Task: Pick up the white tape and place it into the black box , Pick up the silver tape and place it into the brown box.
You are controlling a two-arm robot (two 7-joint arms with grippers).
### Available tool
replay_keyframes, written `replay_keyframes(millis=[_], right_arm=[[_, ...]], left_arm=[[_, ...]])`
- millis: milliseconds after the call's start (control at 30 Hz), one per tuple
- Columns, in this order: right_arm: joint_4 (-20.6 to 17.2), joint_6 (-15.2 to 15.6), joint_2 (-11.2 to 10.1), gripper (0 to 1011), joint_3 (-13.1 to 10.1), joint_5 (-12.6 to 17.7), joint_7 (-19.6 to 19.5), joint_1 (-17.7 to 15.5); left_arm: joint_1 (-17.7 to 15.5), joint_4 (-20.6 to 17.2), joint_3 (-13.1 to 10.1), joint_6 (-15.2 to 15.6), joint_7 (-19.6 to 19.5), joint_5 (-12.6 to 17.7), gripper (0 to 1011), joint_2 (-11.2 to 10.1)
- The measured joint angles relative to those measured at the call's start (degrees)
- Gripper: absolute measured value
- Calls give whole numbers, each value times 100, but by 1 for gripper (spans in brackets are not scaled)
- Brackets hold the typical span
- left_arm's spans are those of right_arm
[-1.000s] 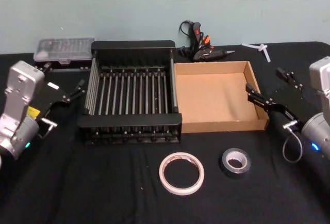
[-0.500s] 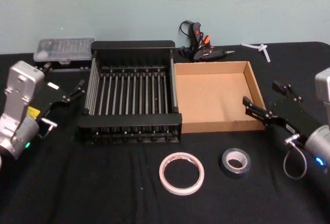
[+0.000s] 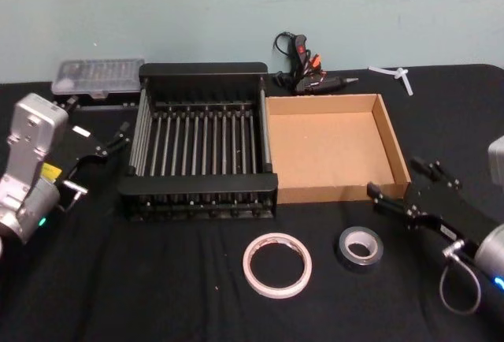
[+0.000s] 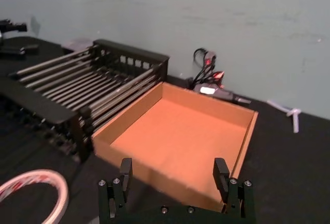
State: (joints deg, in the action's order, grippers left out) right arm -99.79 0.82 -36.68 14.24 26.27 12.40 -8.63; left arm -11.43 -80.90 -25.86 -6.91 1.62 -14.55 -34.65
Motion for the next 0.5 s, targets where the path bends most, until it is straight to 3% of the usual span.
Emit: replay_keyframes(millis=[500], right_arm=[[-293, 408, -56, 1002, -118, -130, 112, -472]], left_arm=[[0, 0, 0, 0, 0, 0, 1001, 0]])
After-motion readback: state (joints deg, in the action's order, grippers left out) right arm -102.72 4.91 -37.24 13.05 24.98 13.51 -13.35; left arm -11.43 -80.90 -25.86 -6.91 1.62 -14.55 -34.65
